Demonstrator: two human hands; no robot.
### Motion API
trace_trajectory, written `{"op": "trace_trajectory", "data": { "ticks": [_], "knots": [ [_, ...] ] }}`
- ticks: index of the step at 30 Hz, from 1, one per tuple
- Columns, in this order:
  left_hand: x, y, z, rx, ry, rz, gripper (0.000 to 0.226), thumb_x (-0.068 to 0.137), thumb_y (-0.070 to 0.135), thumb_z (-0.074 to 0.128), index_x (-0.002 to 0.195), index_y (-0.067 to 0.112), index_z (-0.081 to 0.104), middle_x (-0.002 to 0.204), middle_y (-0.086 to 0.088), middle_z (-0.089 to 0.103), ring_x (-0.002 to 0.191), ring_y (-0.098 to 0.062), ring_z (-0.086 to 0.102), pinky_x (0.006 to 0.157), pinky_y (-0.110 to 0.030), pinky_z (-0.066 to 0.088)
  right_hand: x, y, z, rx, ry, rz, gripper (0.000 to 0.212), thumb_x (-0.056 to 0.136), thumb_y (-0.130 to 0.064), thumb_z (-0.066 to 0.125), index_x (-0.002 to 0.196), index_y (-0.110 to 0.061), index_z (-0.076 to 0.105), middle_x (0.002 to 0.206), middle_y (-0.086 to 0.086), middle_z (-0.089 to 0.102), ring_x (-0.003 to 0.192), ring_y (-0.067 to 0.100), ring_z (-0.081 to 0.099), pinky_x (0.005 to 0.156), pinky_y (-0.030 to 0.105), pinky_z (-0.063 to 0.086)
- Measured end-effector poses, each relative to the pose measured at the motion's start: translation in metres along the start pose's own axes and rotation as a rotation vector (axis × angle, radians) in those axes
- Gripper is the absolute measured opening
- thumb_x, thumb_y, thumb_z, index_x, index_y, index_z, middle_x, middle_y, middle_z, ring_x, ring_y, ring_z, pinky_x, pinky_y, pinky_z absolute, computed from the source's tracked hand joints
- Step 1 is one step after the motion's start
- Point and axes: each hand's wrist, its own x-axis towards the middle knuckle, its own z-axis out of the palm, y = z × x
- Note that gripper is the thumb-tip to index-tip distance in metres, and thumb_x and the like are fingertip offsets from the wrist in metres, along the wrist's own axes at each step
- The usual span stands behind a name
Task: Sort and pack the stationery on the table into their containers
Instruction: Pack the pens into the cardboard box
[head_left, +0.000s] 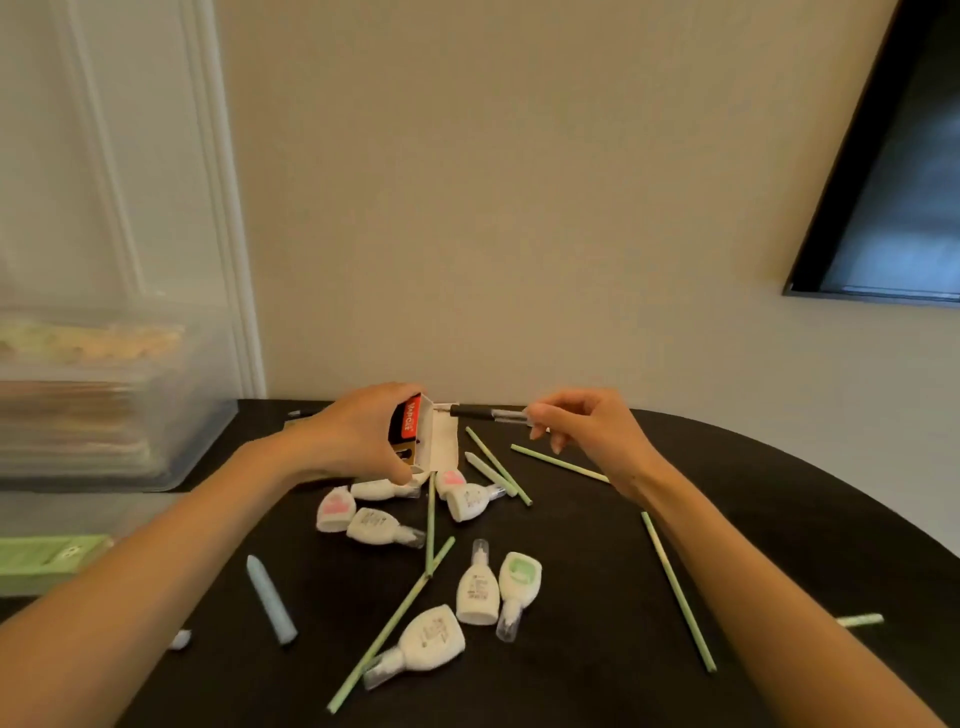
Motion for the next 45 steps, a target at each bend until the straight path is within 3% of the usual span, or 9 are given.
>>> {"op": "trace_trajectory", "data": {
  "ticks": [3,10,18,22,27,34,37,41,45],
  "knots": [
    [-0.030,-0.012,-0.014,-0.005,-0.010,0.012,0.078,0.071,0.019,0.078,0.137,0.023,0.036,0.127,0.005,0.049,0.106,-0.007,0.044,0.085,-0.020,0.038,-0.016,-0.025,0.016,-0.036,-0.029,-0.048,0.010,0.088,-0.016,0.061,0.082,-0.018,0.068,0.069,-0.004,0.066,0.055,0.002,0.055,0.060,0.013,0.048],
    [-0.071,-0.025,-0.027,-0.058,-0.053,0.012,0.081,0.073,0.024,0.077,0.141,0.025,0.032,0.133,0.006,0.045,0.107,-0.005,0.041,0.087,-0.018,0.037,-0.037,-0.059,0.080,-0.327,0.019,-0.300,0.013,0.088,-0.015,0.062,0.093,-0.008,0.071,0.079,-0.003,0.066,0.066,0.001,0.055,0.066,0.011,0.046],
    [-0.102,-0.038,-0.034,-0.066,-0.103,-0.021,0.090,0.070,0.026,0.078,0.144,0.026,0.027,0.129,0.003,0.047,0.095,-0.007,0.045,0.085,-0.019,0.037,-0.043,-0.078,0.135,-0.413,0.120,-0.423,0.013,0.085,-0.015,0.066,0.090,-0.004,0.060,0.091,0.006,0.055,0.079,0.016,0.051,0.072,0.023,0.045],
    [-0.109,-0.034,-0.039,-0.121,-0.086,0.017,0.070,0.072,0.018,0.076,0.132,0.026,0.041,0.090,0.010,0.054,0.068,-0.009,0.050,0.064,-0.016,0.041,-0.040,-0.082,0.152,-0.397,0.085,-0.392,0.014,0.084,-0.016,0.067,0.086,-0.004,0.060,0.086,-0.001,0.049,0.076,0.011,0.045,0.063,0.009,0.034],
    [-0.117,-0.044,-0.036,-0.138,-0.078,-0.006,0.067,0.068,0.023,0.078,0.125,0.029,0.044,0.110,0.000,0.054,0.096,-0.011,0.051,0.085,-0.026,0.046,-0.042,-0.073,0.164,-0.395,0.066,-0.275,0.018,0.085,-0.024,0.066,0.091,-0.007,0.064,0.093,0.003,0.055,0.082,0.007,0.044,0.065,0.011,0.034],
    [-0.121,-0.057,-0.037,-0.137,-0.116,-0.053,0.081,0.070,0.027,0.078,0.139,0.024,0.036,0.120,0.005,0.048,0.107,-0.012,0.048,0.089,-0.023,0.043,-0.047,-0.074,0.153,-0.214,0.019,-0.171,0.016,0.088,-0.017,0.063,0.103,-0.010,0.063,0.094,-0.003,0.060,0.077,0.000,0.054,0.066,0.006,0.043],
    [-0.121,-0.055,-0.039,-0.124,-0.146,-0.047,0.080,0.071,0.027,0.077,0.139,0.025,0.034,0.121,0.005,0.046,0.109,-0.012,0.047,0.088,-0.022,0.042,-0.047,-0.073,0.149,-0.177,0.015,-0.152,0.015,0.084,-0.012,0.068,0.098,-0.008,0.066,0.091,0.001,0.065,0.078,0.006,0.059,0.068,0.010,0.046],
    [-0.120,-0.045,-0.038,-0.187,-0.166,-0.004,0.058,0.072,0.021,0.076,0.123,0.015,0.050,0.117,-0.012,0.056,0.107,-0.028,0.054,0.087,-0.030,0.047,-0.048,-0.077,0.158,-0.270,-0.066,-0.205,0.014,0.079,-0.011,0.072,0.092,-0.007,0.072,0.075,-0.013,0.056,0.066,0.000,0.051,0.060,0.006,0.040],
    [-0.122,-0.046,-0.038,-0.219,-0.158,-0.010,0.056,0.072,0.020,0.076,0.122,0.010,0.052,0.120,-0.017,0.055,0.099,-0.023,0.053,0.083,-0.026,0.045,-0.044,-0.079,0.168,-0.337,-0.081,-0.204,0.018,0.078,-0.018,0.073,0.095,-0.012,0.074,0.090,-0.008,0.052,0.082,0.005,0.048,0.064,0.012,0.036]
  ]
}}
